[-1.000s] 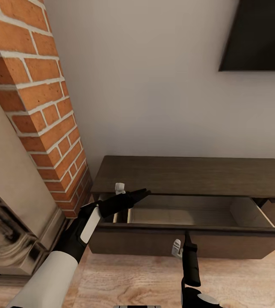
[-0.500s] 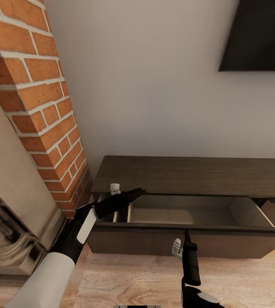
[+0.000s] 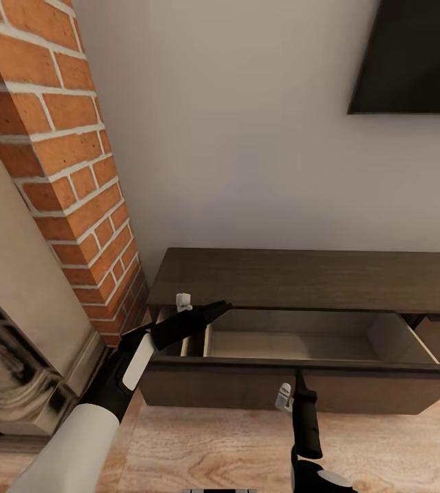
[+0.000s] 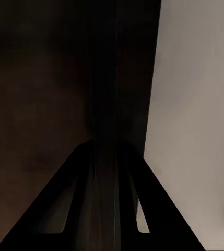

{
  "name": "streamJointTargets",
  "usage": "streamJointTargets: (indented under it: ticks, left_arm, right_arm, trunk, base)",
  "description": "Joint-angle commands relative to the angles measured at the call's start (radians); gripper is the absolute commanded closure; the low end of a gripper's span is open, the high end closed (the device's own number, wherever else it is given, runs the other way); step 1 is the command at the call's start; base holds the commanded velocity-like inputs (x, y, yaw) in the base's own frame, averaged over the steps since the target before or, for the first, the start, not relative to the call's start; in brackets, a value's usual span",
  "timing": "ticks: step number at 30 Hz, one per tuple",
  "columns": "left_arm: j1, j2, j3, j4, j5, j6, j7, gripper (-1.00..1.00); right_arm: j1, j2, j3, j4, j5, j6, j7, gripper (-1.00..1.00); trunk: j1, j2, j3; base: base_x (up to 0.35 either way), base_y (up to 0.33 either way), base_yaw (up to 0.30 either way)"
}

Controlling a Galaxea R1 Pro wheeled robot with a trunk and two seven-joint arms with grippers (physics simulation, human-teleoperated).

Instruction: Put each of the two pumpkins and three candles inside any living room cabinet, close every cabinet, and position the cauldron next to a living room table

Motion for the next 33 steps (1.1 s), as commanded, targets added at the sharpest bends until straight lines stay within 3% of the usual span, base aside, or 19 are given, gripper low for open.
streamJointTargets:
  ticks: [1,13,19,20,33]
  left_arm:
    - [0.000,0.000,0.001,0.001,0.000,0.000,0.000,-1.00]
    - [0.000,-0.001,0.002,0.001,0.000,-0.001,0.000,-1.00]
    - [0.000,-0.001,0.002,0.004,0.000,-0.002,0.000,-1.00]
    - [0.003,0.003,0.008,0.006,0.002,-0.005,0.003,-1.00]
    - [0.003,0.003,0.019,0.006,0.002,-0.005,0.003,-1.00]
  right_arm:
    - [0.001,0.000,0.019,0.001,0.002,-0.003,0.033,1.00]
    - [0.008,-0.009,0.019,0.001,0.002,-0.065,0.031,1.00]
    - [0.014,-0.010,0.019,0.003,0.003,-0.069,0.031,1.00]
    - [0.007,-0.016,0.003,0.003,0.006,-0.072,-0.025,1.00]
    - [0.000,-0.019,0.016,0.003,0.011,-0.076,-0.014,1.00]
  trunk:
    - [0.000,0.000,0.000]
    - [0.000,0.000,0.000]
    - [0.000,0.000,0.000]
    - [0.000,0.000,0.000]
    - [0.000,0.000,0.000]
  base:
    - [-0.005,0.000,0.000]
    - [-0.001,0.000,0.000]
    - [0.000,0.000,0.000]
    - [0.000,0.000,0.000]
    - [0.000,0.000,0.000]
